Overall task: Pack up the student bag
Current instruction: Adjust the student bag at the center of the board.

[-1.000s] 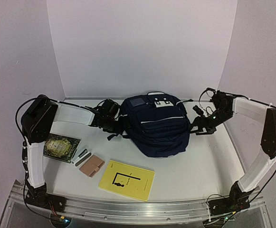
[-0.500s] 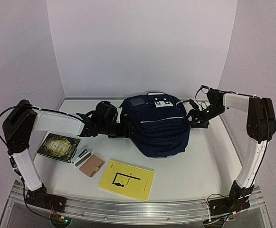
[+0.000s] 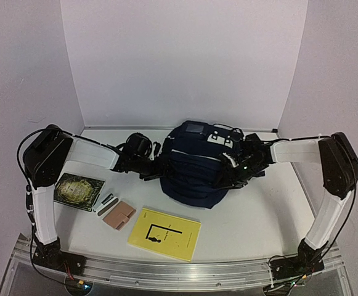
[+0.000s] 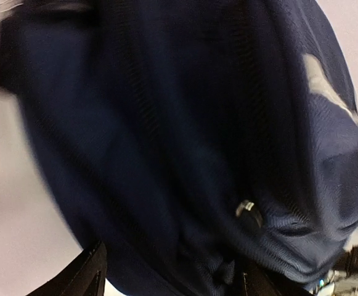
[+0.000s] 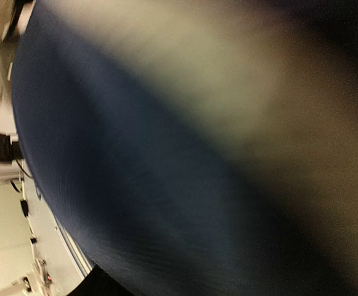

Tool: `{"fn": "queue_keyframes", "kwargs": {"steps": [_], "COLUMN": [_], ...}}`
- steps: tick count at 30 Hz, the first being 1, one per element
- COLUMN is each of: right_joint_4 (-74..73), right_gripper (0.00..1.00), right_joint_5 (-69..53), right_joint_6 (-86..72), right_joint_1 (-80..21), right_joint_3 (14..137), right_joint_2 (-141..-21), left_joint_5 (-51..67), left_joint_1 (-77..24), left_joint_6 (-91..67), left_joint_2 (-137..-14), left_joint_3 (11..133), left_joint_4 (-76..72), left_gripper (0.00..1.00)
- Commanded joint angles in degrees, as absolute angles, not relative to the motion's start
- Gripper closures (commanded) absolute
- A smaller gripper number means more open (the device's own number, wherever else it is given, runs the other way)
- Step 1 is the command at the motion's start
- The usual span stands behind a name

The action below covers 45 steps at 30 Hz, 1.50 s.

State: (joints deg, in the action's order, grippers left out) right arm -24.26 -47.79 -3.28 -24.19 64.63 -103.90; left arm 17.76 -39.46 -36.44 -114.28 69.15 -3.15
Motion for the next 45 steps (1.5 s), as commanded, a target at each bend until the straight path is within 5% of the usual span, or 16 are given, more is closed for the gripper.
{"fn": "queue_keyframes", "kwargs": {"steps": [1, 4, 8, 20, 28, 37, 45], "right_joint_4": [-20.47, -21.99, -28.18, -36.04, -35.85, -37.13, -38.14], "right_gripper": [0.37, 0.21, 0.14, 0.15, 0.25, 0.27, 0.25], "right_joint_5": [-52.63, -49.86, -45.92, -25.77, -34.64, -47.50, -40.86], "right_joint_6": [-6.12, -6.35, -0.79, 13.37, 12.31, 9.86, 9.47], "right_joint_1": [-35.29, -32.85, -25.17, -10.39, -11.68, -21.68, -9.19], "right_joint_3": [66.38, 68.31, 68.87, 74.58, 70.68, 67.88, 73.13], "right_joint_2": [-97.14, -93.08, -88.06, -96.56, -103.68, -97.70, -92.69], "left_joint_5": [15.17, 14.65, 14.66, 12.03, 11.43, 11.44, 1.95], "left_joint_1": [-32.85, -30.96, -31.28, -44.29, -40.66, -30.14, -39.32], "left_joint_6": [-34.01, -31.48, -28.28, -30.22, -33.10, -28.54, -23.74], "left_joint_2": [-117.34, -116.03, -111.04, -109.18, -115.55, -115.23, -104.54], "left_joint_3": [80.90, 82.16, 80.35, 72.13, 74.05, 78.17, 77.45], "left_joint_4": [-0.58, 2.50, 4.46, 2.52, 1.65, 6.68, 11.65], "left_gripper": [0.26, 0.22, 0.20, 0.21, 0.28, 0.29, 0.24]}}
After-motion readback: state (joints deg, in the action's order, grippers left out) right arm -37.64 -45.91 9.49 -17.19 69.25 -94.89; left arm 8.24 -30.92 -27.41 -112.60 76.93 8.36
